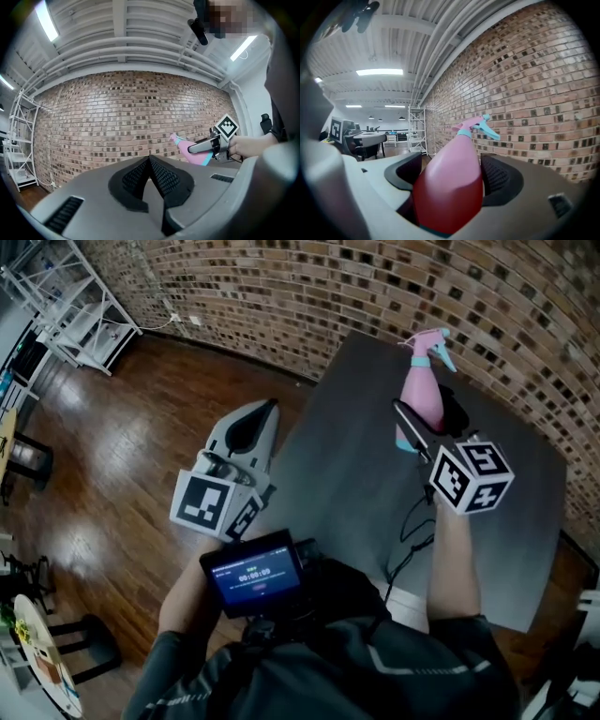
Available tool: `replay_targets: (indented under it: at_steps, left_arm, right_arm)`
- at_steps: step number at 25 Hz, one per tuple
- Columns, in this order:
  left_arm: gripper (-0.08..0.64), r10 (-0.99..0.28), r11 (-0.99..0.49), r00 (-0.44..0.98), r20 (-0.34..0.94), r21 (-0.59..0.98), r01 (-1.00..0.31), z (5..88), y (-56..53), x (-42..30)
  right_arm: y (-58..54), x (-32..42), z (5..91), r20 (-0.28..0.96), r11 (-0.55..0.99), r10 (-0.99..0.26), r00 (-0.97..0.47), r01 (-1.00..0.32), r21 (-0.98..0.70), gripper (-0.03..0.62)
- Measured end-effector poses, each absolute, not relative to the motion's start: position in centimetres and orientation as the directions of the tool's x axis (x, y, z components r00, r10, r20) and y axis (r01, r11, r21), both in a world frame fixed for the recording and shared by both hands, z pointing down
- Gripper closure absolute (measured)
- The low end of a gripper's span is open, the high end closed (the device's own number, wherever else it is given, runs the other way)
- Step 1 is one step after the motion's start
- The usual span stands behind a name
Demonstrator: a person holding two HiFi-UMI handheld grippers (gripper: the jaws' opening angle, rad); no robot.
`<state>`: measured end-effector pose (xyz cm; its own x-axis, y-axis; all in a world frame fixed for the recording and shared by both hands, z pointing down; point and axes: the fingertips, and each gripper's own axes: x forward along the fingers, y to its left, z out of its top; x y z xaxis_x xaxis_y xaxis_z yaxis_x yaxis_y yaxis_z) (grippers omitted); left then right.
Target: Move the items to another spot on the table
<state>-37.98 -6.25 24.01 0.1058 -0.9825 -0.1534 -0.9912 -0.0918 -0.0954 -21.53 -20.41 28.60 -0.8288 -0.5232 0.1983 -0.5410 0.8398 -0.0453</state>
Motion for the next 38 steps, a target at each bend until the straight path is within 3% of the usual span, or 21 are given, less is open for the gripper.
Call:
replay_targets:
  at_steps: [6, 16, 30, 38]
  left_arm:
    - [0.561, -0.978, -0.150, 0.159, -0.136, -0.068, -0.986, 25.7, -11.6, -39.6]
    - [0.561, -0.937, -0.348, 0.347, -0.039, 0.017, -0.937, 29.6, -20.5, -35.2]
    - [0.561, -0.846, -0.490, 0.501, 0.181, 0.103, -0.866, 41.0, -30.9, -31.0]
    - [0.561, -0.814, -0.485, 0.501, 0.294, 0.132, -0.865, 48.4, -34.6, -29.8]
  right_arm:
    - [-24.6, -22.2, 30.5, 0.234, 0.788, -0.585, -0.776, -0.612, -0.058, 0.195]
    - [-32.6, -20.3, 37.2, 0.388, 0.670, -0.640, -0.664, -0.729, -0.142, 0.195]
    - [-38.4, -18.1, 55.8, 0.721, 0.489, -0.503, -0.476, -0.845, -0.217, 0.195]
    - [-39.9, -16.3, 64.2, 0.805, 0.438, -0.434, -0.404, -0.876, -0.203, 0.197]
